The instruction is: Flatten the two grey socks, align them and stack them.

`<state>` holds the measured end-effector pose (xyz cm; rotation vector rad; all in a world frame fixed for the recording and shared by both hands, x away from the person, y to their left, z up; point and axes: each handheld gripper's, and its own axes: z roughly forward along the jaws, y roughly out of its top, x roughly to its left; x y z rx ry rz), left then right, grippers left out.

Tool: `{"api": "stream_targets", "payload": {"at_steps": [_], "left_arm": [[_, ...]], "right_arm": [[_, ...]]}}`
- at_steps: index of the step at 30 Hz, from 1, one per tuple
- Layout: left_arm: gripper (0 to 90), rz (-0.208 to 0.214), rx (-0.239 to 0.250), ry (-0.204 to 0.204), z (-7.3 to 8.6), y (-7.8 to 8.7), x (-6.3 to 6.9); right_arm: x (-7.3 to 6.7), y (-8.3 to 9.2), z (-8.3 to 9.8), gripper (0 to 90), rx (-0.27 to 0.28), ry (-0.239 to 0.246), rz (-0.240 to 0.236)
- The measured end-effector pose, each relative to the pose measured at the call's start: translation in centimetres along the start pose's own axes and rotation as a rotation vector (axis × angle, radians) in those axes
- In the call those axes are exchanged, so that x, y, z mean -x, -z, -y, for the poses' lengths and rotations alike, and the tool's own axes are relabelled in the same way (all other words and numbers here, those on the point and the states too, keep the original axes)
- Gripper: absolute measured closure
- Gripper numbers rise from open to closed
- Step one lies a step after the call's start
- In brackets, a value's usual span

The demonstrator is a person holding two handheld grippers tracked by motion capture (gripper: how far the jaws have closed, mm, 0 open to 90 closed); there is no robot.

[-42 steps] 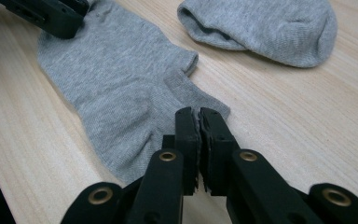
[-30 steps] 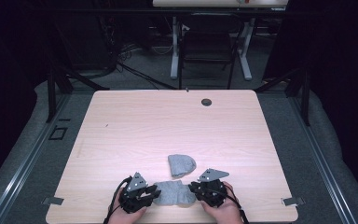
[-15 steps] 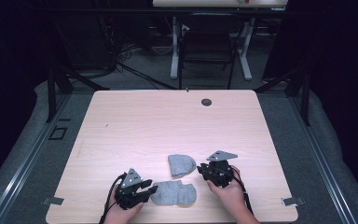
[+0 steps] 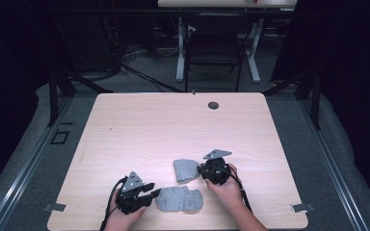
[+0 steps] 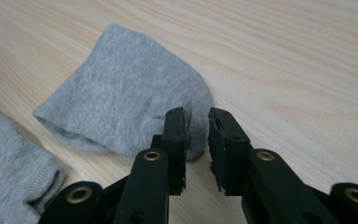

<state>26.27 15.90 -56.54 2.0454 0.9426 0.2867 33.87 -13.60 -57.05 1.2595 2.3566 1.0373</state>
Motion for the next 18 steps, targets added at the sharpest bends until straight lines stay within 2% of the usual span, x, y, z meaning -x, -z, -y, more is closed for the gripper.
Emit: {"api": "stream_targets", "payload": {"at_steps": [3,15,16,17,18], "left_arm": [[64.0,0.002,0.003,0.006,-0.01,0.01,-0.07],[64.0,-0.002,-0.008,0.003,0.07,-0.22,-0.15],[64.0,-0.004,-0.007,0.003,0.07,-0.21,-0.18],[64.0,-0.004,-0.006,0.006,0.08,-0.2,-0.2],[64.0,-0.002,-0.007,0.007,0.07,-0.18,-0.23]], "right_arm": [[0.08,-0.42,0.1,76.8,-0.023,0.009,0.006],[0.17,-0.55,0.0,88.2,-0.021,-0.003,0.002],[0.05,-0.64,0.08,88.4,0.004,-0.022,0.006],[0.12,-0.37,-0.05,88.5,-0.013,-0.01,0.005],[0.15,-0.06,-0.15,88.6,-0.006,-0.012,0.001]]}}
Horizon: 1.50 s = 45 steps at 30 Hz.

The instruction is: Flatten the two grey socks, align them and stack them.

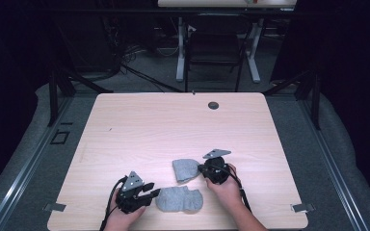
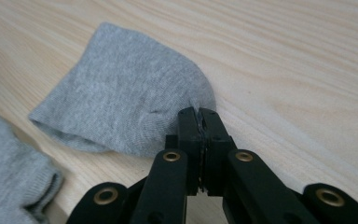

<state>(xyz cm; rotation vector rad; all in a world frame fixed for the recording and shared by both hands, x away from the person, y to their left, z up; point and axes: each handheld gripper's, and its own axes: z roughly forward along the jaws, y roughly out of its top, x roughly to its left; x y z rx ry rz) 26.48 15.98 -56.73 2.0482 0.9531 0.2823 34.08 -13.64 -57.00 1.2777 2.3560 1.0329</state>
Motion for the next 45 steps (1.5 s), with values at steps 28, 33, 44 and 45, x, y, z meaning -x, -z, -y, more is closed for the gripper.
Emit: {"api": "stream_targets", "payload": {"at_steps": [28,33,44,45], "left_arm": [[64.0,-0.023,0.021,0.018,-0.2,0.7,-0.9],[64.0,-0.029,0.031,0.03,-0.3,0.8,-1.2],[64.0,-0.034,0.035,0.044,-0.3,1.0,-1.7],[64.0,-0.039,0.028,0.038,-0.3,1.0,-1.7]], "right_arm": [[-3.7,4.5,-4.7,88.7,0.059,0.103,-0.023],[-4.8,3.9,-5.7,88.6,0.042,0.135,-0.034],[-6.9,1.6,-6.9,88.3,-0.005,0.168,-0.053],[-7.1,1.4,-7.0,88.2,-0.01,0.172,-0.054]]}}
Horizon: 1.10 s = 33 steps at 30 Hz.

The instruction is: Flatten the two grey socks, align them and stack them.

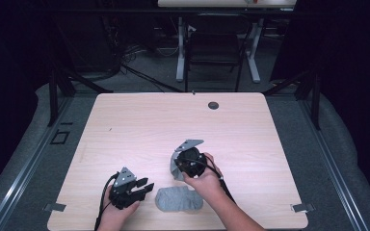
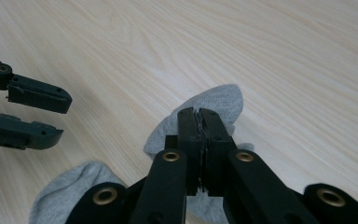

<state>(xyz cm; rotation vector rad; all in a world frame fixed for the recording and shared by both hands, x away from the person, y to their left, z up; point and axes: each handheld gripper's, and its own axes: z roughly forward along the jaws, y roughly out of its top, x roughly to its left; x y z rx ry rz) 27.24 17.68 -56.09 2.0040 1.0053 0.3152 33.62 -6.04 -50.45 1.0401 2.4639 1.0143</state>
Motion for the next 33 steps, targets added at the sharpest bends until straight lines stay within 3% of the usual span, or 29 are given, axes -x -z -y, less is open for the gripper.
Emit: {"api": "stream_targets", "payload": {"at_steps": [8,11,14,19,25,29,33], "left_arm": [[64.0,0.0,-0.003,0.004,0.0,-0.1,-0.1],[64.0,-0.006,-0.009,0.005,0.1,-0.1,-0.2],[64.0,-0.007,-0.005,0.007,0.1,-0.2,-0.3],[63.0,-0.011,-0.007,0.013,0.2,-0.4,-0.4],[61.6,-0.018,-0.01,0.002,0.1,-0.7,-0.3],[61.1,-0.031,-0.012,0.0,0.0,-0.9,-0.4],[59.8,-0.037,-0.006,-0.002,-0.2,-1.0,-0.6]], "right_arm": [[-0.8,-2.7,0.2,87.6,-0.052,0.007,-0.031],[-0.9,-3.8,0.7,85.6,-0.082,0.007,-0.038],[-0.9,-4.3,1.2,81.0,-0.078,0.002,-0.046],[-0.4,-3.5,1.8,74.7,-0.005,-0.051,-0.073],[1.0,-1.6,2.1,72.6,0.052,-0.069,-0.043],[2.5,-1.2,2.7,68.7,0.048,-0.095,0.008],[3.8,-1.5,3.7,66.5,0.02,-0.138,0.018]]}}
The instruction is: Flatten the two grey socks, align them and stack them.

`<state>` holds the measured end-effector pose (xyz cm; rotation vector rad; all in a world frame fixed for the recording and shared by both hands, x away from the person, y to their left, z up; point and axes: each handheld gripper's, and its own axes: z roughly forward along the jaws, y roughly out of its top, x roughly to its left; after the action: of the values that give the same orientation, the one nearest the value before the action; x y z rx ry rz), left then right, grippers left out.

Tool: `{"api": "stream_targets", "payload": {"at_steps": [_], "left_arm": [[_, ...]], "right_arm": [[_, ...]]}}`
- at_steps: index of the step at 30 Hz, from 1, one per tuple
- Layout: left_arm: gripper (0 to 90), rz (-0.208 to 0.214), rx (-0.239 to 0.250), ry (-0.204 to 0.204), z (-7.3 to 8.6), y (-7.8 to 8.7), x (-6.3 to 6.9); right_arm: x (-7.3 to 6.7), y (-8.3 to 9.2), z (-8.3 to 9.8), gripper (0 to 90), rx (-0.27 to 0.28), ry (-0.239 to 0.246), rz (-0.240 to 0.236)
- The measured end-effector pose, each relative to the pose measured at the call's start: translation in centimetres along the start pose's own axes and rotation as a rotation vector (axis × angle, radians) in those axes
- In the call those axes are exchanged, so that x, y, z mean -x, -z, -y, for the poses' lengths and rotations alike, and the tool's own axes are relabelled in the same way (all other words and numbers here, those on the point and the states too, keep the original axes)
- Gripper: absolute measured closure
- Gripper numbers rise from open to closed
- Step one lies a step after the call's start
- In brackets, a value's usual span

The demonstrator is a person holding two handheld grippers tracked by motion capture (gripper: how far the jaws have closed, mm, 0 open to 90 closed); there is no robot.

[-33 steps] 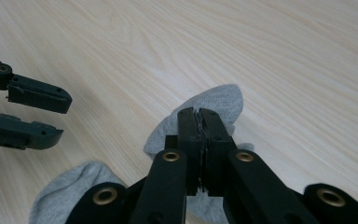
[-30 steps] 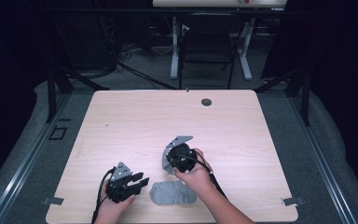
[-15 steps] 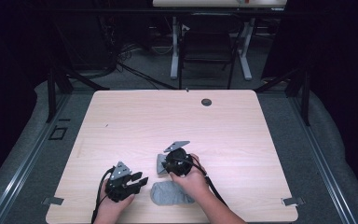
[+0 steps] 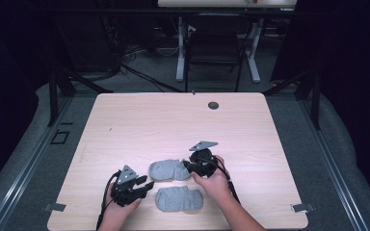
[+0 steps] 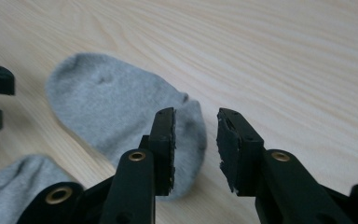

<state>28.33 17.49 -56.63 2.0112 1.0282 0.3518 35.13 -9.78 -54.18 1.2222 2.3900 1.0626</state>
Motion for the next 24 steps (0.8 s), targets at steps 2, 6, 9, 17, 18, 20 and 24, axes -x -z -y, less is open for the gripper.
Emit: {"api": "stream_targets", "payload": {"at_steps": [2,6,9,17,18,20,24], "left_arm": [[59.7,-0.002,-0.002,0.001,-0.2,0.0,-0.1],[59.3,-0.017,0.006,0.0,-0.7,-0.1,-0.4],[59.1,-0.029,0.009,0.002,-1.3,-0.3,-0.7],[58.5,-0.063,0.0,0.008,-2.9,-2.0,-1.7],[58.4,-0.065,-0.002,0.015,-3.0,-2.2,-1.9],[58.4,-0.07,-0.006,0.028,-3.1,-2.5,-2.1],[59.5,-0.071,-0.025,0.044,-3.0,-3.2,-2.5]], "right_arm": [[0.4,-0.2,0.4,65.3,-0.011,-0.018,0.002],[0.6,-0.7,0.9,65.9,-0.031,-0.034,-0.007],[0.6,-1.0,1.0,70.0,-0.044,-0.032,-0.01],[0.5,-1.1,1.4,85.8,-0.062,-0.027,-0.017],[0.5,-1.1,1.4,86.1,-0.062,-0.028,-0.016],[0.5,-1.0,1.5,86.5,-0.07,-0.027,-0.021],[0.5,-1.0,1.7,86.8,-0.057,-0.032,-0.019]]}}
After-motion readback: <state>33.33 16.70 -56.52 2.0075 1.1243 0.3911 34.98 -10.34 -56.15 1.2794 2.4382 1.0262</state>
